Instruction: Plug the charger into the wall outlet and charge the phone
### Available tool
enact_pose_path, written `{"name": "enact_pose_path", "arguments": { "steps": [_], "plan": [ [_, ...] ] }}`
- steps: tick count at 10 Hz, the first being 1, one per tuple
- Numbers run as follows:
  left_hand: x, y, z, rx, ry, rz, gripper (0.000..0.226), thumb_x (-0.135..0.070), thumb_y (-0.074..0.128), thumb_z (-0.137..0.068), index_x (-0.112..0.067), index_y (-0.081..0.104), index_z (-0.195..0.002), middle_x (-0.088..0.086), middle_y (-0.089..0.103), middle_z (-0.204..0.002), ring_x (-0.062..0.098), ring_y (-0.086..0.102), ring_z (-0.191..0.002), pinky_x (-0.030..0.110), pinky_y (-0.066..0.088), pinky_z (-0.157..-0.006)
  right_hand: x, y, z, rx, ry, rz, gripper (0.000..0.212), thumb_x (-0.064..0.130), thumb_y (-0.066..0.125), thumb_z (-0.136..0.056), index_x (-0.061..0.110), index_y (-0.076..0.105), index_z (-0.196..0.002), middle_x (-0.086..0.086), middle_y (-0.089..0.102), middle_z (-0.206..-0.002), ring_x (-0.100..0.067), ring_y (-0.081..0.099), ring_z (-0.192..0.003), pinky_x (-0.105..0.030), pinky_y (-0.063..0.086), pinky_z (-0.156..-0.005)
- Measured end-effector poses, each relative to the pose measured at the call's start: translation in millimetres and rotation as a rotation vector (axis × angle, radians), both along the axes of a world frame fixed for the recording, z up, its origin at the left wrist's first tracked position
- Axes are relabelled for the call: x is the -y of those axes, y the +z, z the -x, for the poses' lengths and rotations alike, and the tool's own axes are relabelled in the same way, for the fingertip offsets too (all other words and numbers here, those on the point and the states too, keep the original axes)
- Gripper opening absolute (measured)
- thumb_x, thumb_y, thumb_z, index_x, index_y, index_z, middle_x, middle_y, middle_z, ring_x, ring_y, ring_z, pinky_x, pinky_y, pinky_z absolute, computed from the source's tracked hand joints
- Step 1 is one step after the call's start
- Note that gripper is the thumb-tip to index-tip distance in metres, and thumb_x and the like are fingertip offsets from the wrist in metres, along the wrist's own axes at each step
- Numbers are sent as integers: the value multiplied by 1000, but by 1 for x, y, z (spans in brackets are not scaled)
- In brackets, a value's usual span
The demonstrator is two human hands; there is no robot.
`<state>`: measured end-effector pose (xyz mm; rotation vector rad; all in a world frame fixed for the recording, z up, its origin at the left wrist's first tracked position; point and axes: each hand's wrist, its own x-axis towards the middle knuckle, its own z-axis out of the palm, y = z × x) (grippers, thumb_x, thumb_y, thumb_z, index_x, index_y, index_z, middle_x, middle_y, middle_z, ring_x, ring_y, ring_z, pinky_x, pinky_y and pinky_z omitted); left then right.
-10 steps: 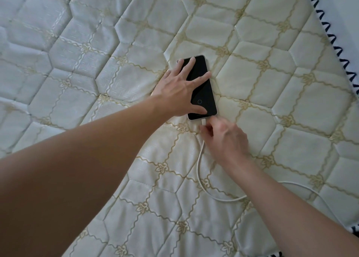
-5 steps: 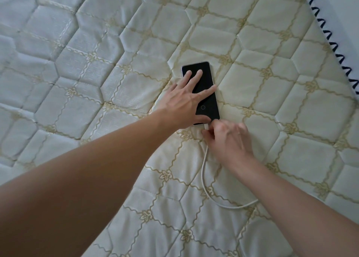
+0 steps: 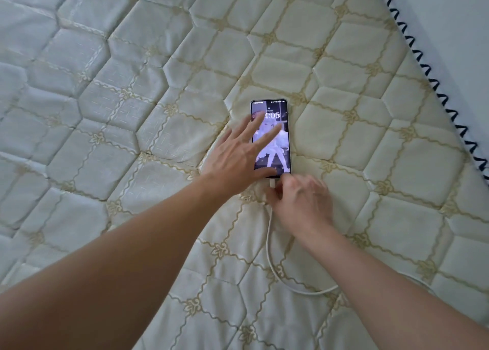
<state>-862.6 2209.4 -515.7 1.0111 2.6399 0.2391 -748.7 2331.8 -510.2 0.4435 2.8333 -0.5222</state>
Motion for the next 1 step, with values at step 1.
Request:
{"name": "enact_pose_path", "arguments": {
  "steps": [1],
  "plan": [
    [14, 5, -15, -33, 167, -23, 84, -71, 48, -84, -42, 11, -153, -5, 11, -165, 21, 10, -151, 44, 20, -120, -5, 3, 0, 15, 10, -36, 35, 52, 55, -85, 18, 63, -84, -7, 71, -91, -32, 58, -93, -39, 42, -79]
  ]
}}
